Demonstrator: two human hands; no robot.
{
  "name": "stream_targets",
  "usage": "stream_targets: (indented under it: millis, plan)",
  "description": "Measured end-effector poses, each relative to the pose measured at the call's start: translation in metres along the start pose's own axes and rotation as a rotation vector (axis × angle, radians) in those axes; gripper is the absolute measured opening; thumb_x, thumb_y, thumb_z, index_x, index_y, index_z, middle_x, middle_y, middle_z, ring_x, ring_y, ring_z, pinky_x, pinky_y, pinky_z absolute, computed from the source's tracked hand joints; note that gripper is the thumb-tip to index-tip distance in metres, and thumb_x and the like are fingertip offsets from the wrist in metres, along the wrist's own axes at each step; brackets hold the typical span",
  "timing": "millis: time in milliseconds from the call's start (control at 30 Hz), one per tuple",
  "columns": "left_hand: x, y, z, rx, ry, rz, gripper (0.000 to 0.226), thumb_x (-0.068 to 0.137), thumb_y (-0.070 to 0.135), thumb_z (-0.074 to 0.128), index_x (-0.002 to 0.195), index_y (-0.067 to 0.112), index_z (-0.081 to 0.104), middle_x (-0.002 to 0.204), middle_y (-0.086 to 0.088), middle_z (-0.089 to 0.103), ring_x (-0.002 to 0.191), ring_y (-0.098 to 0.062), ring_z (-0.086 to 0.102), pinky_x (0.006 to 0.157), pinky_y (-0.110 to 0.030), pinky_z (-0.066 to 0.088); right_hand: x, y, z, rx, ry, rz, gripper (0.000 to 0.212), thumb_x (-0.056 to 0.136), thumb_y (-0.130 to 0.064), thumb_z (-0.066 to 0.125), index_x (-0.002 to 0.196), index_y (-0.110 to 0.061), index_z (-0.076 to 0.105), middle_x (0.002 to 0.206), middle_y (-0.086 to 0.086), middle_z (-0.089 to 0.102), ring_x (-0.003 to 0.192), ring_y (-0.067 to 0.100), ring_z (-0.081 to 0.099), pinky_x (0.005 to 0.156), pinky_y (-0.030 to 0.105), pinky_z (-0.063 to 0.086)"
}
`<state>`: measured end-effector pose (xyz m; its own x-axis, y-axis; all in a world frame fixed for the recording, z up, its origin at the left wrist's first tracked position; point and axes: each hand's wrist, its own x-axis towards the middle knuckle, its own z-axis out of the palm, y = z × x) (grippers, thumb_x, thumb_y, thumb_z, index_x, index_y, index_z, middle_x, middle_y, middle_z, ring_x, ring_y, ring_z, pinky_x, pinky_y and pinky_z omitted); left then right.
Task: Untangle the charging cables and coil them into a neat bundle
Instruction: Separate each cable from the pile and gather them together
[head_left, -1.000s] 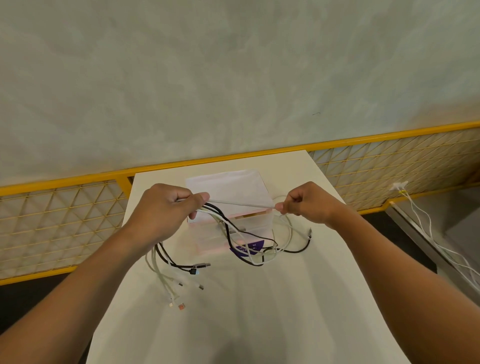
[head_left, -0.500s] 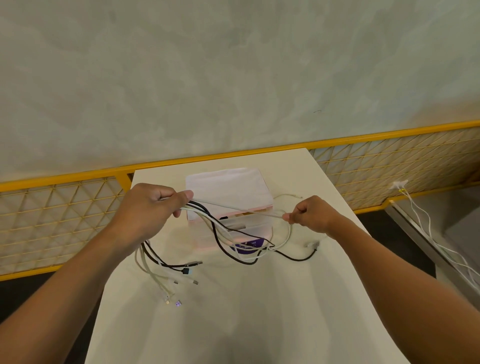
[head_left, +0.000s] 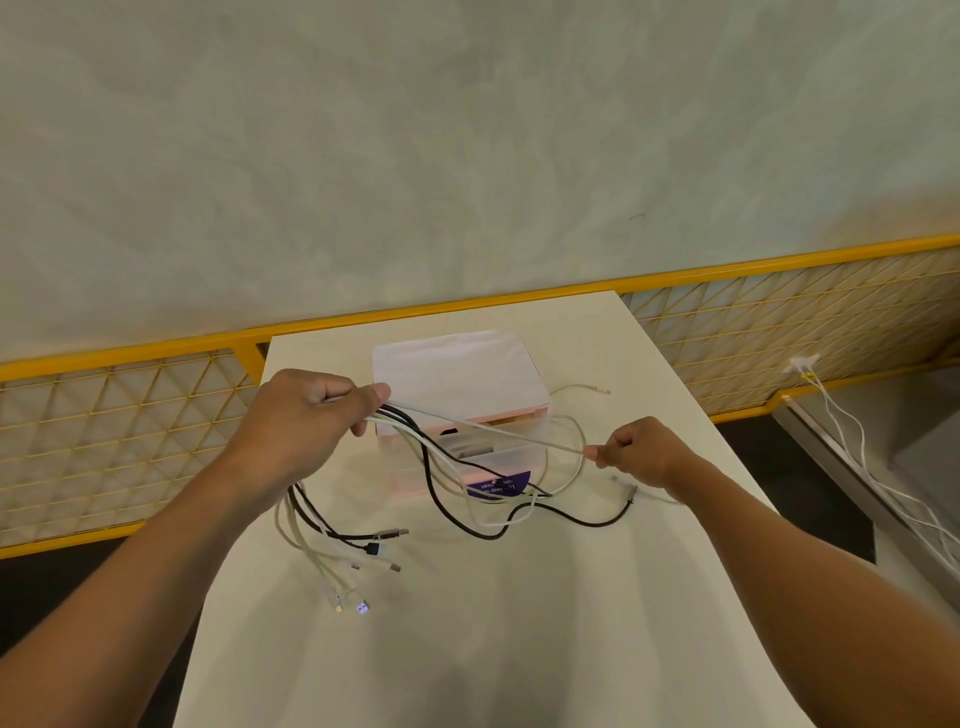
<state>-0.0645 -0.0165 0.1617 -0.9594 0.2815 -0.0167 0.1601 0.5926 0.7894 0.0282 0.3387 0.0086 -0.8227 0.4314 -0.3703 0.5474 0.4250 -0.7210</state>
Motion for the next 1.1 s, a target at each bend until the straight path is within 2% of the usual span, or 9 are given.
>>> stream_targets:
  millis: [100, 167, 267, 367, 500, 700, 800, 933, 1100]
  plan:
    - [0.002, -0.002, -0.005, -0.048, 0.008, -0.015, 0.049, 0.089, 0.040, 0.070, 0.050, 0.012, 0.063, 0.079, -0.008, 0.072, 0.065, -0.013, 0.058, 0.060, -0.028, 0.034, -0.001, 0.012, 0.001, -0.006, 0.033, 0.045, 0.047, 0.078, -0.038, 0.085, 0.063, 0.002, 0.065, 0.059, 0.006, 0.050, 0.062, 0.018, 0.045, 0.064, 0.029, 0.038]
    - [-0.001, 0.000, -0.006, -0.052, -0.005, -0.018, 0.048, 0.090, 0.039, 0.069, 0.052, 0.011, 0.062, 0.065, -0.002, 0.067, 0.046, -0.002, 0.047, 0.056, -0.027, 0.029, -0.002, 0.020, 0.004, -0.018, 0.063, 0.079, 0.048, 0.079, -0.036, 0.084, 0.056, -0.005, 0.055, 0.054, 0.001, 0.048, 0.059, 0.017, 0.043, 0.060, 0.028, 0.037]
    - [-0.005, 0.006, -0.004, -0.042, -0.033, -0.024, 0.047, 0.093, 0.036, 0.066, 0.061, 0.002, 0.063, 0.037, 0.012, 0.048, 0.032, -0.005, 0.037, 0.054, -0.027, 0.025, -0.002, 0.028, 0.010, -0.065, 0.065, 0.094, 0.047, 0.081, -0.039, 0.082, 0.054, -0.010, 0.055, 0.056, 0.003, 0.053, 0.060, 0.020, 0.045, 0.061, 0.031, 0.038]
    - [-0.006, 0.012, -0.003, -0.062, -0.034, -0.020, 0.046, 0.094, 0.036, 0.064, 0.066, -0.001, 0.065, 0.033, 0.015, 0.045, 0.033, 0.000, 0.042, 0.055, -0.028, 0.027, -0.003, 0.027, 0.014, -0.076, -0.018, 0.105, 0.043, 0.082, -0.038, 0.080, 0.068, 0.000, 0.065, 0.066, 0.014, 0.062, 0.064, 0.019, 0.049, 0.064, 0.030, 0.040]
    - [-0.006, 0.017, -0.004, -0.066, -0.046, 0.001, 0.046, 0.094, 0.039, 0.064, 0.066, 0.002, 0.066, 0.035, 0.014, 0.046, 0.033, -0.005, 0.036, 0.054, -0.028, 0.025, -0.015, 0.007, 0.014, -0.136, -0.215, 0.143, 0.031, 0.088, -0.035, 0.074, 0.088, -0.004, 0.074, 0.080, 0.002, 0.073, 0.061, 0.016, 0.060, 0.061, 0.026, 0.041]
    - [-0.005, 0.018, 0.001, -0.107, -0.101, -0.002, 0.046, 0.093, 0.043, 0.064, 0.063, 0.007, 0.065, 0.035, 0.009, 0.037, 0.042, -0.012, 0.024, 0.051, -0.027, 0.024, -0.025, -0.043, 0.013, -0.004, -0.165, -0.107, 0.025, 0.090, -0.032, 0.074, 0.101, -0.010, 0.077, 0.101, -0.002, 0.074, 0.083, 0.012, 0.068, 0.069, 0.019, 0.047]
    - [-0.006, 0.019, 0.003, -0.127, -0.118, 0.005, 0.047, 0.092, 0.043, 0.064, 0.064, 0.006, 0.066, 0.037, 0.009, 0.035, 0.046, -0.015, 0.022, 0.052, -0.027, 0.024, -0.033, -0.081, 0.013, -0.012, -0.066, -0.280, 0.022, 0.089, -0.036, 0.074, 0.102, -0.019, 0.076, 0.106, -0.009, 0.073, 0.097, 0.007, 0.063, 0.090, 0.029, 0.049]
    - [-0.004, 0.019, 0.004, -0.182, -0.110, 0.000, 0.047, 0.091, 0.042, 0.065, 0.064, 0.004, 0.064, 0.038, 0.009, 0.037, 0.046, -0.015, 0.023, 0.054, -0.029, 0.024, -0.052, -0.128, 0.015, -0.082, 0.067, -0.440, 0.017, 0.087, -0.048, 0.072, 0.095, -0.033, 0.074, 0.115, -0.014, 0.068, 0.114, 0.012, 0.058, 0.101, 0.039, 0.042]
    - [-0.004, 0.018, 0.003, -0.240, -0.115, -0.022, 0.047, 0.090, 0.044, 0.066, 0.056, 0.013, 0.064, 0.042, 0.009, 0.032, 0.050, -0.018, 0.020, 0.054, -0.029, 0.023, -0.079, -0.162, 0.016, 0.128, -0.020, -0.517, 0.005, 0.088, -0.025, 0.076, 0.093, -0.023, 0.077, 0.092, -0.012, 0.075, 0.088, 0.010, 0.069, 0.083, 0.028, 0.055]
